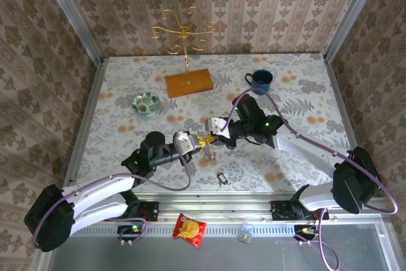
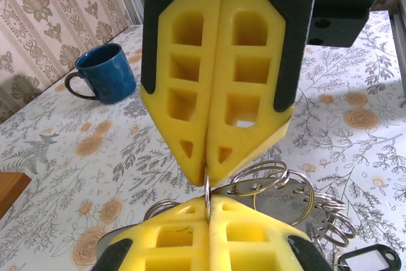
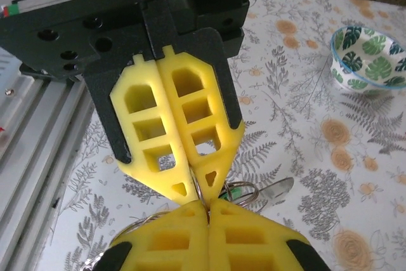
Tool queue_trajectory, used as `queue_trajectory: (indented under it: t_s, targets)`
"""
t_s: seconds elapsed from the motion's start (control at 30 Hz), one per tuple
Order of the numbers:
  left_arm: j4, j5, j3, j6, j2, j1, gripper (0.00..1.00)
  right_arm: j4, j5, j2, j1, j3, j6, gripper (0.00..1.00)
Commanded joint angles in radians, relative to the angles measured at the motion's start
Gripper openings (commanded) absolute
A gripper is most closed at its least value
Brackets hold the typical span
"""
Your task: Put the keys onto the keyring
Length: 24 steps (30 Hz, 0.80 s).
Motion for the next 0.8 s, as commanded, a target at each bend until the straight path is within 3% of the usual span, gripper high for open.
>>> queue_trajectory:
  t_s: [0.0,0.17,0.27,0.4,0.53,0.67,0.77]
  targets:
    - [0.058,0.022,-0.002,-0.014,-0.007,0.006,0.00,-0.035,-0.023,0.014,0.015,0.030,-0.029,0.00]
    - [0.026,-0.024,0.017,-0.009,-0.006,0.007,0.19,-0.127,0.028,0.014,0.049,0.077,-0.088,0.00]
    - [-0.003,-0.026,0.034,0.007,-0.003,0.006,0.20,-0.206,0.074,0.047,0.068,0.116,-0.126,0.00]
    - [-0.021,-0.011,0.048,0.027,0.003,0.006,0.14,-0.242,0.091,0.056,0.082,0.145,-0.144,0.00]
    - [-0.026,0.012,0.059,0.055,0.015,0.006,0.00,-0.258,0.084,0.066,0.091,0.165,-0.147,0.00]
    - [-0.027,0.007,0.052,0.063,0.009,0.005,0.00,-0.154,0.072,0.026,0.045,0.092,-0.073,0.23]
    - [-0.027,-0.001,0.047,0.064,0.000,0.005,0.00,0.020,0.046,-0.071,-0.029,-0.016,0.058,0.26]
